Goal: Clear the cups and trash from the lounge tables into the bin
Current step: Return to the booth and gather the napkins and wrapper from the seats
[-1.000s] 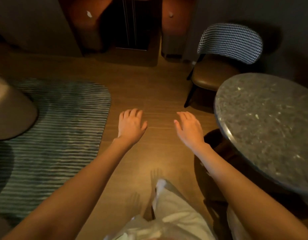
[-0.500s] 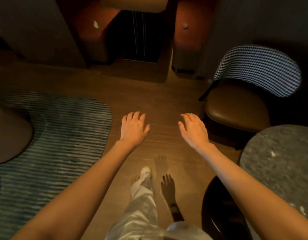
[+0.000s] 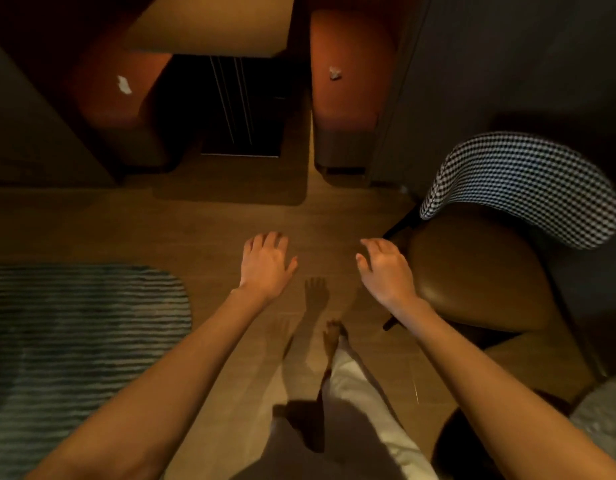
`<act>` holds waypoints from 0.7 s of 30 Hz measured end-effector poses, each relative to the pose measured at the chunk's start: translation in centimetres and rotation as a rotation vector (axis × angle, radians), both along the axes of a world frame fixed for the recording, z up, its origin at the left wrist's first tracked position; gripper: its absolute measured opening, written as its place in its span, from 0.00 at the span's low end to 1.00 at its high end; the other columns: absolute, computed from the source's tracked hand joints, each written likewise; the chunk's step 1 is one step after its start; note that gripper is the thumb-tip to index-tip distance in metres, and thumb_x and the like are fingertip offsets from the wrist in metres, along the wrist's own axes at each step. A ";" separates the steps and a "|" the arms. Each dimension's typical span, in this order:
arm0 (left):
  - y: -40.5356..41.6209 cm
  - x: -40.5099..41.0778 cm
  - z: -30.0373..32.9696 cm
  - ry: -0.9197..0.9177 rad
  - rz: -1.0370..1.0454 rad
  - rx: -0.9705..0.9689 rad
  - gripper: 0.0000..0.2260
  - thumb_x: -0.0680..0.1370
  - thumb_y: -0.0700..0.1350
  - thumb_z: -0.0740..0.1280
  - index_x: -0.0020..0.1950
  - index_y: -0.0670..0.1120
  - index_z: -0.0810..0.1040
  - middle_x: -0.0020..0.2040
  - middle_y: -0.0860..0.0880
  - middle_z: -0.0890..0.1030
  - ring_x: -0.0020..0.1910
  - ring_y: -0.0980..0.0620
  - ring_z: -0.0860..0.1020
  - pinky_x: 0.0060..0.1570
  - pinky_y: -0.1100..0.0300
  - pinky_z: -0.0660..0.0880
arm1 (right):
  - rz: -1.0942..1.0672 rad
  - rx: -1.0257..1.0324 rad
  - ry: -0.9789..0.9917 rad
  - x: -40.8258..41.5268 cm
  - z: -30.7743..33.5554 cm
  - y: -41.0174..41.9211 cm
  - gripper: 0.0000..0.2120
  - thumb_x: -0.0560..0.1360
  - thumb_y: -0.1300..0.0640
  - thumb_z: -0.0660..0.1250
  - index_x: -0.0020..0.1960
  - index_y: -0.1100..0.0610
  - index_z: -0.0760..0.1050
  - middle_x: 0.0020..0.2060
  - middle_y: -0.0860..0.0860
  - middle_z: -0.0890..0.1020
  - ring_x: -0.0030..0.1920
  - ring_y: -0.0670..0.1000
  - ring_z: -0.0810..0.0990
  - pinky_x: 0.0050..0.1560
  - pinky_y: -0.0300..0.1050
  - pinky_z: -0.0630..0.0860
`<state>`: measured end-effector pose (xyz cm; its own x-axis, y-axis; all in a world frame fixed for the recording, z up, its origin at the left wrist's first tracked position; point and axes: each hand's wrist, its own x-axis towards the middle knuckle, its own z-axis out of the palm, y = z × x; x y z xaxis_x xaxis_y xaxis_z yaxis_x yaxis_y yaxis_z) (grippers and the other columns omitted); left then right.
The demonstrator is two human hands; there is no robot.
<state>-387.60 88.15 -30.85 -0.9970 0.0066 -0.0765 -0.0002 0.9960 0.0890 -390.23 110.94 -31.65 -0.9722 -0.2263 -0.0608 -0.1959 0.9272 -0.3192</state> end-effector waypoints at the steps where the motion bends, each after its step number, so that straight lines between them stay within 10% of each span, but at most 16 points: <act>1: -0.1 -2.4 -0.4 -0.019 -0.003 -0.001 0.22 0.79 0.56 0.58 0.70 0.48 0.67 0.68 0.46 0.70 0.67 0.44 0.67 0.66 0.50 0.63 | 0.005 0.003 -0.009 -2.2 -0.5 -0.2 0.21 0.82 0.50 0.56 0.72 0.57 0.67 0.68 0.54 0.72 0.72 0.54 0.66 0.71 0.50 0.65; 21: -3.0 -50.0 -0.4 -0.087 0.090 0.056 0.24 0.79 0.55 0.57 0.72 0.46 0.63 0.72 0.46 0.65 0.70 0.44 0.62 0.67 0.49 0.60 | 0.087 -0.039 -0.039 -51.3 -0.7 -4.8 0.19 0.81 0.53 0.58 0.70 0.57 0.69 0.67 0.54 0.73 0.69 0.54 0.68 0.69 0.51 0.66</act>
